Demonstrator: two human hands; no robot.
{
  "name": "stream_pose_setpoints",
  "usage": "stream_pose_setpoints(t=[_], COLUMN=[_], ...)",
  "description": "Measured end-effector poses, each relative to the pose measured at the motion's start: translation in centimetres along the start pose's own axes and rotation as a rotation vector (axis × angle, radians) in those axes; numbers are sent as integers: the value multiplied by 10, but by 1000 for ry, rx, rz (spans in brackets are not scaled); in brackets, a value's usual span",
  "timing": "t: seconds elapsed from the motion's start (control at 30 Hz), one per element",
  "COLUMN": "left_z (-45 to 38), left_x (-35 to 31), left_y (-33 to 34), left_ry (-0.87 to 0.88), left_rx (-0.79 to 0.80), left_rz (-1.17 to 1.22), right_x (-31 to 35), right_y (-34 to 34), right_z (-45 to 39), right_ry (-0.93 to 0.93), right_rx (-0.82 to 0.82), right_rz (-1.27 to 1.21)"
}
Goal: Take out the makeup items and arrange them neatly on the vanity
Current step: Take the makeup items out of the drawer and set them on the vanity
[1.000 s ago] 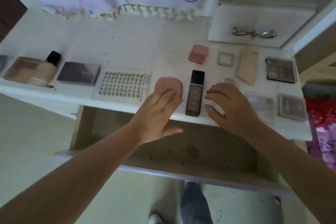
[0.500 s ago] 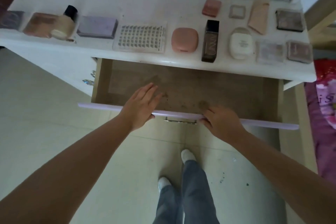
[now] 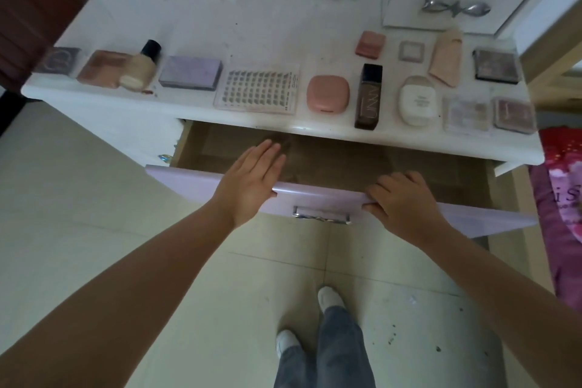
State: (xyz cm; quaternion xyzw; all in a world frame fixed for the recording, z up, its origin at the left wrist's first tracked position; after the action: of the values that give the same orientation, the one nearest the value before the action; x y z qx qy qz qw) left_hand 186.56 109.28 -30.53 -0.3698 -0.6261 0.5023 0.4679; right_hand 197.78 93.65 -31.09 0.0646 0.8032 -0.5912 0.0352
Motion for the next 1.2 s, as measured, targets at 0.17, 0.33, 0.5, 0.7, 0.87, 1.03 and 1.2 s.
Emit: stream_pose_setpoints(t=[0.17, 0.33, 0.5, 0.7, 0.87, 1.03, 1.2], left_z=[-11, -47, -81, -99, -103, -94, -79], left_x=[8, 20, 32, 31, 34, 37, 68], left_y=[6, -4, 1, 5, 11, 0, -36], left_ry=[-63, -181, -268, -155, -145, -202, -401], left_rx=[36, 43, 47, 33, 107, 139, 173], left_rz=[5, -72, -71, -133, -140, -43, 130], right_x=[-9, -33, -51, -67, -68, -62, -62], right_y=[-6, 1, 13, 21, 28, 20, -10], right_z=[-3, -20, -41, -43, -46, -57, -115], right_ry=[67, 136, 156, 225, 212, 169, 96], right_rx=[-55, -152, -180, -151, -130, -72, -41], right_rz=[51, 141, 252, 257, 218, 135, -36])
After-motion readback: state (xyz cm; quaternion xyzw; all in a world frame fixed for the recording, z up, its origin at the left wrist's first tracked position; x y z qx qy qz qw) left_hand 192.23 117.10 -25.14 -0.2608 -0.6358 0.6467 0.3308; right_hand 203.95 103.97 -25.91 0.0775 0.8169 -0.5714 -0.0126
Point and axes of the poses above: each hand's wrist, its own z-axis away from the middle knuckle, its own y-axis out of the palm, x = y × z, the point moved 8 cm from there along -z, towards the middle knuckle, and after that the axes turned 11 degrees about -y, right-handed, at the moved point
